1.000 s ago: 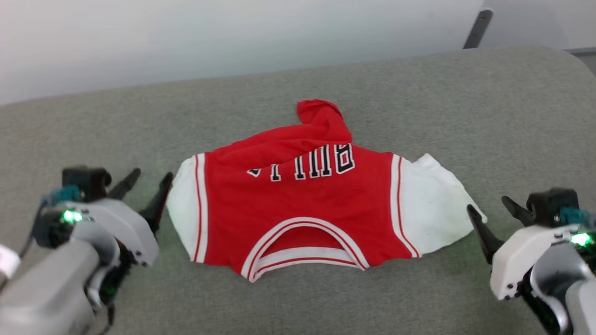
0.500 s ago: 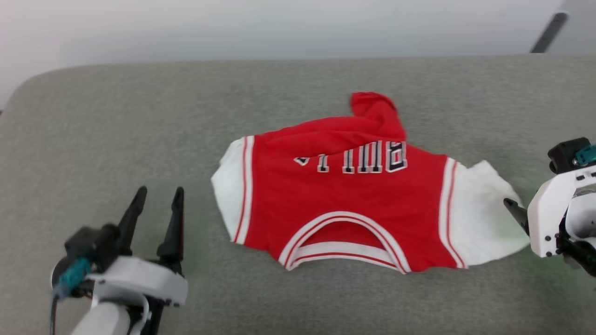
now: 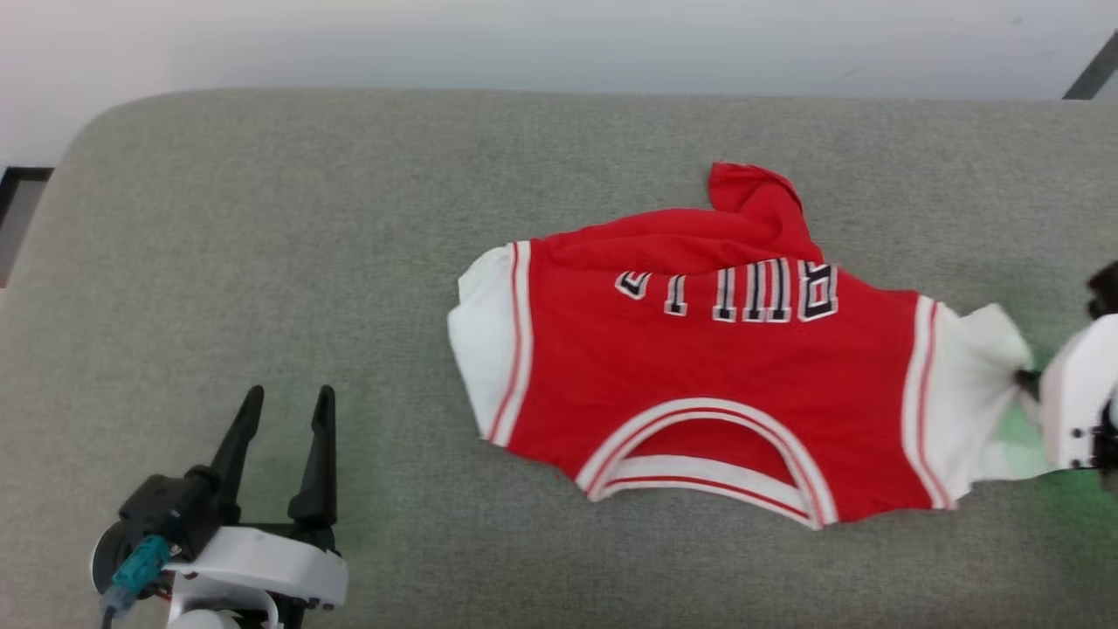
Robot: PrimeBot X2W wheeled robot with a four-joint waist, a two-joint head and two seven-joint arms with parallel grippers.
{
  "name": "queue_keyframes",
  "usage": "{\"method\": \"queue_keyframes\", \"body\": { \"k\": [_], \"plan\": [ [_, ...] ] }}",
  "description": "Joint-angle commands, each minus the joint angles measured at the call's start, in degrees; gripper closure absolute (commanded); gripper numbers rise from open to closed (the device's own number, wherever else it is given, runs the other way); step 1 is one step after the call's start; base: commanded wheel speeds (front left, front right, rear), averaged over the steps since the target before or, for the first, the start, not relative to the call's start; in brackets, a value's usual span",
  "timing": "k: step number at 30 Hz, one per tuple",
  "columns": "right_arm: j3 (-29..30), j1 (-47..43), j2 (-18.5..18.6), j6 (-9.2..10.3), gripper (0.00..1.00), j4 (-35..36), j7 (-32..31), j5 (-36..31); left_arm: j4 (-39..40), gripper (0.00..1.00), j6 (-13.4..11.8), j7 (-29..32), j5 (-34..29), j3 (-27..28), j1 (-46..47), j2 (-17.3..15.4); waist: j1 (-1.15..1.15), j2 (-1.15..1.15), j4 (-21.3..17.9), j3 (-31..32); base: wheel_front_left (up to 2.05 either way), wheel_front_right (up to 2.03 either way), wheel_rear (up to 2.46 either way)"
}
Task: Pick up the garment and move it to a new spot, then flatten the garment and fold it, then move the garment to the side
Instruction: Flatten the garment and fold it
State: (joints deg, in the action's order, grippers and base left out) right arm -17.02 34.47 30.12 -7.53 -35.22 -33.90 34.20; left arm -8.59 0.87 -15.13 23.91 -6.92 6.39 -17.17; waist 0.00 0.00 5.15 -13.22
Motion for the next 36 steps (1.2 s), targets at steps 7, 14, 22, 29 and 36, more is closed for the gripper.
{"method": "queue_keyframes", "body": {
  "k": [7, 14, 22, 29, 36],
  "plan": [
    [9.35, 0.41, 5.58, 0.07, 1.00, -6.63, 6.83, -4.41, -0.75, 0.00, 3.23, 0.00, -3.31, 3.67, -0.70, 2.49, 0.00, 0.00, -1.95, -0.35, 0.00, 0.00, 0.00],
    [13.90, 0.35, 3.86, 0.07, 0.90, -9.55, 10.37, -8.61, -1.82, 0.00, 4.93, 0.00, -5.48, 4.84, -0.31, 3.32, 0.00, 0.00, -3.19, -0.59, 0.00, 0.00, 0.00],
    [16.86, -1.78, 1.58, 0.07, 0.00, -6.08, 17.26, -10.53, -4.47, 0.00, 6.36, 2.55, -4.47, 0.61, 6.13, -1.02, 0.00, 0.00, -4.06, 0.49, 0.00, 0.00, 0.00],
    [15.45, -7.12, -2.41, 0.07, 0.00, 6.07, 21.19, -9.89, -4.42, 0.00, 6.66, 16.43, 3.94, -7.57, 15.23, -8.08, 0.00, 0.00, -8.13, 1.41, 0.00, 0.00, 0.00],
    [14.86, -15.22, -8.63, 0.07, 0.00, 20.00, 20.20, -10.43, -6.21, 0.00, 6.59, 35.36, 17.80, -19.72, 23.70, -15.74, 0.00, 0.00, -13.49, 0.57, 0.00, 0.00, 0.00]
  ]
}}
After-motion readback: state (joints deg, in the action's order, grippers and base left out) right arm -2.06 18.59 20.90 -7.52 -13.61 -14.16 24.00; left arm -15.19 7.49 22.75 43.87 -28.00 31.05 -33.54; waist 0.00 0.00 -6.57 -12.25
